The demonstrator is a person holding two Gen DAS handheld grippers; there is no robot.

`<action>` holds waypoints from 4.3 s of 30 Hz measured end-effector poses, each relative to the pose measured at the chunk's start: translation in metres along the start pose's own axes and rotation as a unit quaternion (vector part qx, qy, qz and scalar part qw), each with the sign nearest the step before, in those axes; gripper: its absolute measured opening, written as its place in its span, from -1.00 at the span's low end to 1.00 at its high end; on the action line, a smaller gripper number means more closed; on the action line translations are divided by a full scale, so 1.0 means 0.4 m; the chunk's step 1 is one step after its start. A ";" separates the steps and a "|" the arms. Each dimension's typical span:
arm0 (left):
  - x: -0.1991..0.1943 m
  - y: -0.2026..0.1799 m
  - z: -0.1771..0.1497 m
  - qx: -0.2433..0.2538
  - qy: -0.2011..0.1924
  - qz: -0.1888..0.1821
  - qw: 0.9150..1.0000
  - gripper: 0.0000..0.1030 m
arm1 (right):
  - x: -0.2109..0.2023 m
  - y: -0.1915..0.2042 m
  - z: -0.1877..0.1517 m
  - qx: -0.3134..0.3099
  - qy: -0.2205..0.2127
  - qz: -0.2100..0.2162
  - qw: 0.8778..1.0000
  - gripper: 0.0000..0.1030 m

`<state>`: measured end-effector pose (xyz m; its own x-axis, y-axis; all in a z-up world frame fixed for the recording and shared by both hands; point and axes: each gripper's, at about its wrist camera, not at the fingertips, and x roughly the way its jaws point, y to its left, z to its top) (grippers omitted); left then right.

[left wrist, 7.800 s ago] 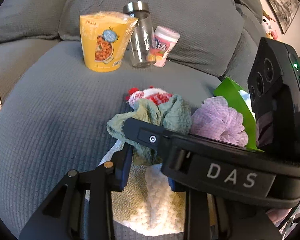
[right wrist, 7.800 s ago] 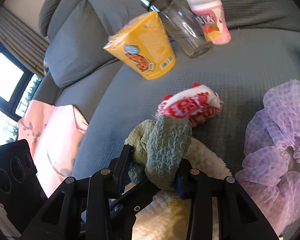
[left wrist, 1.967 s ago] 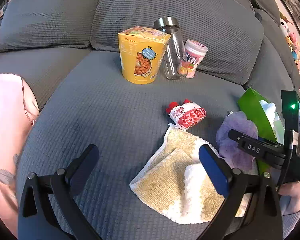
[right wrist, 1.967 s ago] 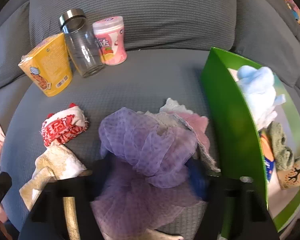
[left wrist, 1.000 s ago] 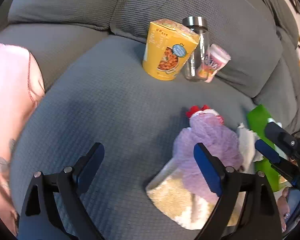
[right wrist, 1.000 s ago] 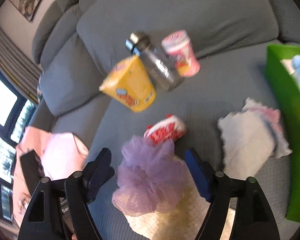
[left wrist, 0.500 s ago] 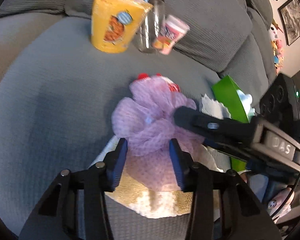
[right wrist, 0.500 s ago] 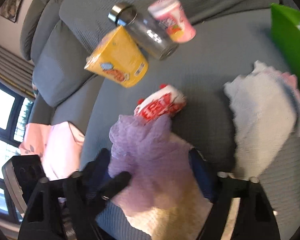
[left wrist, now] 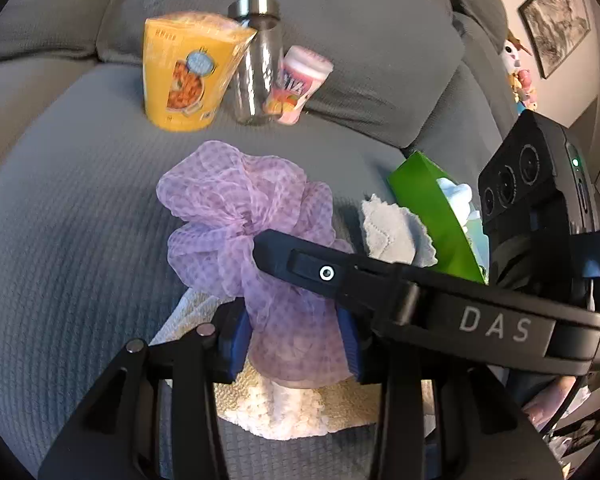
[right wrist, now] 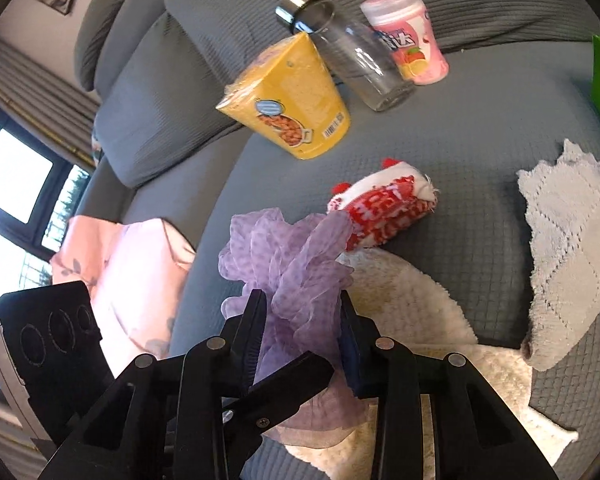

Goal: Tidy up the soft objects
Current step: 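Close the right gripper on the purple mesh pouf and lift it, then carry the purple pouf with the right gripper over the green box, then lower the purple pouf into the box and open the right gripper, then move the right gripper to the red-and-white sock and close on it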

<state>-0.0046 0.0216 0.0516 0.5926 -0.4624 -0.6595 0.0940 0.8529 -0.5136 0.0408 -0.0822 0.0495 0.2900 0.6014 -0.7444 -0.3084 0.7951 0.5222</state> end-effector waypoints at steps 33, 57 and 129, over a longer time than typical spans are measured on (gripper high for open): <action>-0.103 -0.245 0.058 0.116 -0.107 -0.050 0.986 -0.29 | -0.325 0.084 -0.001 -0.073 -0.168 -0.006 0.983 -0.28; 0.120 -0.542 0.073 0.211 -0.031 -0.120 0.970 -0.29 | -0.585 -0.183 -0.037 0.041 -0.286 -0.135 0.948 -0.28; -0.052 -0.169 0.097 0.066 -0.071 0.120 0.988 0.71 | -0.511 -0.132 0.010 0.001 -0.347 -0.196 0.917 0.84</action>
<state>0.0075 -0.0171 0.1215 0.7153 -0.2121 -0.6658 0.0345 0.9624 -0.2695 0.0014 -0.2470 0.1759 0.8852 0.1733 -0.4318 -0.0552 0.9606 0.2723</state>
